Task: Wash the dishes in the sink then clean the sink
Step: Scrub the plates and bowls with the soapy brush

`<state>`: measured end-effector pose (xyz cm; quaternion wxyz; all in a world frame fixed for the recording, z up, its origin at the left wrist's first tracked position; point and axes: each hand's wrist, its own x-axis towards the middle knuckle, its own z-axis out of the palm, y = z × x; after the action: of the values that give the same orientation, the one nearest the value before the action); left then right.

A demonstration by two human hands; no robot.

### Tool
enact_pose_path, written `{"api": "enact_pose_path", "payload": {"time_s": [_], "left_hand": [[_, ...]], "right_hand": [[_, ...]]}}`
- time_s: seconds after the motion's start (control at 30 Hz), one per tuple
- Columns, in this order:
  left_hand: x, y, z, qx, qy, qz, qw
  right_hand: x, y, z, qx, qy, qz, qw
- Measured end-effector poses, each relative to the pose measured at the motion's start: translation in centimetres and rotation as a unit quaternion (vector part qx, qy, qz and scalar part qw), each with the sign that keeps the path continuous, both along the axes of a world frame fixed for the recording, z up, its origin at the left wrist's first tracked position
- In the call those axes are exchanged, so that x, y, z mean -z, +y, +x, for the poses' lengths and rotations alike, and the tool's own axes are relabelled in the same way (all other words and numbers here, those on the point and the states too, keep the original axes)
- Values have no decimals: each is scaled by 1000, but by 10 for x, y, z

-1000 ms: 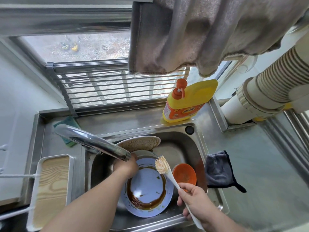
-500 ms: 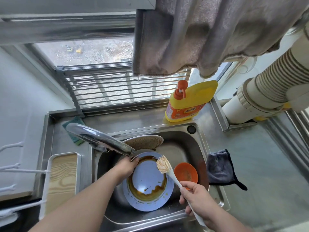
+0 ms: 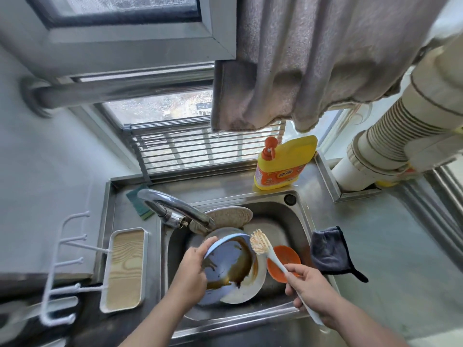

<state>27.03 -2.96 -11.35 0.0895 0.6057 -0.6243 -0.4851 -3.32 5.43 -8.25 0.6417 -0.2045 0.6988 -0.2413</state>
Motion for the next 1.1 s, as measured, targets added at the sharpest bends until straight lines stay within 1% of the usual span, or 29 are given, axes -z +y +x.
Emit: {"api": "enact_pose_path", "payload": {"time_s": [0.07, 0.1, 0.13, 0.17, 0.2, 0.23, 0.27, 0.3, 0.33, 0.37, 0.4, 0.43, 0.5, 0.53, 0.57, 0.63, 0.67, 0.73, 0.8, 0.83, 0.87, 0.93, 1.0, 1.07, 1.1], "left_hand": [[-14, 10, -7, -22, -30, -6, 999], [-15, 13, -10, -27, -34, -48, 998], [-19, 14, -10, -22, -52, -49, 997], [-17, 16, -10, -20, -42, -86, 995], [-16, 17, -11, -3, -70, -82, 994], [-22, 17, -16, 3, -65, -102, 993], [-22, 15, -17, -24, -40, -61, 997], [-32, 15, -20, -12, -17, -86, 996], [-28, 14, -20, -9, -57, -84, 995], [-32, 16, -20, -6, -56, -126, 990], [-32, 13, -21, -53, -40, -109, 992], [-34, 14, -22, -79, -6, -92, 993], [-24, 10, -20, -118, 0, -70, 990], [-30, 6, -22, -189, 63, -15, 980], [-31, 4, -24, -265, 127, 25, 956], [-27, -3, -28, -380, 240, 111, 886], [-28, -3, -30, -417, 291, 158, 847], [-14, -4, -31, -462, 345, 194, 794], [-11, -1, -37, -481, 356, 209, 774], [-7, 1, -41, -493, 351, 214, 767], [-8, 3, -46, -510, 335, 215, 762], [-8, 9, -56, -533, 306, 209, 760], [-5, 14, -60, -534, 282, 202, 771], [0, 17, -57, -532, 274, 194, 778], [3, 16, -53, -542, 272, 189, 772]], "right_hand": [[-2, 2, 0, 0, 1, 1, 1000], [-3, 3, 1, -2, 3, 2, 1000], [-4, 4, 2, -5, 6, 1, 1000], [-4, 4, 3, -10, 9, 0, 1000], [-3, 5, 4, -14, 10, 0, 1000], [-3, 6, 5, -17, 11, 0, 1000], [-3, 5, 6, -21, 13, 0, 1000], [-5, 5, 7, -26, 15, 0, 1000], [-6, 4, 7, -30, 14, 1, 999], [-8, 3, 8, -32, 13, 4, 999], [-11, 2, 8, -31, 10, 7, 999], [-16, 1, 9, -30, 7, 8, 999], [-22, 0, 10, -28, -2, 1, 1000], [-25, -1, 10, -34, -5, -5, 999], [-26, -2, 10, -46, -5, -11, 999], [-22, -2, 11, -86, 22, -31, 996], [-18, -3, 11, -113, 53, -42, 991], [-16, -7, 16, -196, 139, -67, 968], [-22, -13, 30, -321, 192, -112, 920], [-27, -15, 42, -382, 195, -140, 892], [-31, -18, 56, -422, 191, -169, 870], [-31, -31, 80, -443, 196, -200, 852], [-19, -54, 87, -418, 251, -194, 851], [-4, -72, 64, -404, 317, -150, 845], [0, -72, 48, -411, 334, -119, 840]]}}
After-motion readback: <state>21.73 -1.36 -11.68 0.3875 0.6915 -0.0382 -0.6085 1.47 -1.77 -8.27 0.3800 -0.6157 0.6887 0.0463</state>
